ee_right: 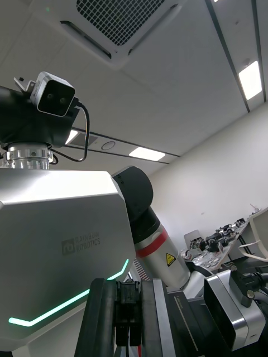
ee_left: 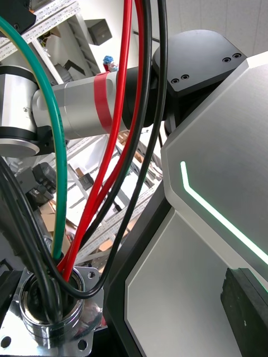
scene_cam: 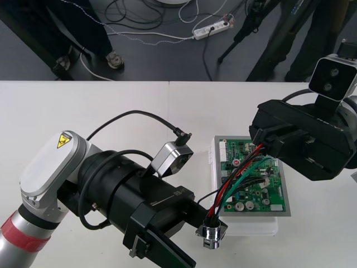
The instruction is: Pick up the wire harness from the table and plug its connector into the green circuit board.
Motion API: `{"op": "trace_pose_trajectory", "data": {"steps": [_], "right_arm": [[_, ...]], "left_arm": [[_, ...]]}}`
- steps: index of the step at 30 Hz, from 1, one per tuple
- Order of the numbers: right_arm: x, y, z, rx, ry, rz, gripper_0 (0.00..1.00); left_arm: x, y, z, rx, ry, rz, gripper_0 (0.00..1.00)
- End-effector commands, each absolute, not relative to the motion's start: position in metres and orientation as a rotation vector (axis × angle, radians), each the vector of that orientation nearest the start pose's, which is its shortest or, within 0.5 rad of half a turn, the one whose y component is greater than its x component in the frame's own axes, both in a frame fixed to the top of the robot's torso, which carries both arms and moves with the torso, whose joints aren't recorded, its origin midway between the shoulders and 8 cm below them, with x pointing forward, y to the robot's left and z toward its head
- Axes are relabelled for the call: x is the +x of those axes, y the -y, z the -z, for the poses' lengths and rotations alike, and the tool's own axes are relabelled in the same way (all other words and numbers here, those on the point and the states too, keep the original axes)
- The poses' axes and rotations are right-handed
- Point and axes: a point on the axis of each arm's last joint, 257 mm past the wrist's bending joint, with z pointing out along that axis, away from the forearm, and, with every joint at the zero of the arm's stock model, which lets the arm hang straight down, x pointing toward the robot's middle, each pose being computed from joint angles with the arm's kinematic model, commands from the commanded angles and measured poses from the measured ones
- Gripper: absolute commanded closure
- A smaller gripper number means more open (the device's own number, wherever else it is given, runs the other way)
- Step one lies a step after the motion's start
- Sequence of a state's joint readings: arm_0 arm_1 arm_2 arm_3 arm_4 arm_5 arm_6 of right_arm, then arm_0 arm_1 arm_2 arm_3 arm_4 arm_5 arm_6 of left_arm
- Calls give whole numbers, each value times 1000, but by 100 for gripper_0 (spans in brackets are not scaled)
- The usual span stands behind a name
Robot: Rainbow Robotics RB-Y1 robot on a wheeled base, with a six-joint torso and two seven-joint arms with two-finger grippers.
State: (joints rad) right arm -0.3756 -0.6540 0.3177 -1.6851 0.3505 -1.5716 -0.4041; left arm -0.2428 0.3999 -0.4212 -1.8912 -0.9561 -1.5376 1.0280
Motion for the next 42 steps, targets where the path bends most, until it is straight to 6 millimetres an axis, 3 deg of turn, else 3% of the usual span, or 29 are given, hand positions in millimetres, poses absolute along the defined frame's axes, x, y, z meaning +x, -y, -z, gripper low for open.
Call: {"op": "trace_pose_trajectory", "data": {"steps": [1,12,25,34,42], "right_arm": [[228,76,-42,-1192,-721,-2052,100],[228,76,-42,-1192,-721,-2052,100],[228,76,-42,-1192,-721,-2052,100],[236,89,-51,-1143,-705,-2012,100],[241,100,-49,-1108,-731,-1984,100]], "left_arm": [[136,31,59,1431,-1402,2276,0],[154,28,63,1407,-1438,2184,0],[183,9,70,1362,-1523,2057,0],[202,-9,73,1323,-1578,1972,0],[232,-20,67,1213,-1602,1878,0]]}}
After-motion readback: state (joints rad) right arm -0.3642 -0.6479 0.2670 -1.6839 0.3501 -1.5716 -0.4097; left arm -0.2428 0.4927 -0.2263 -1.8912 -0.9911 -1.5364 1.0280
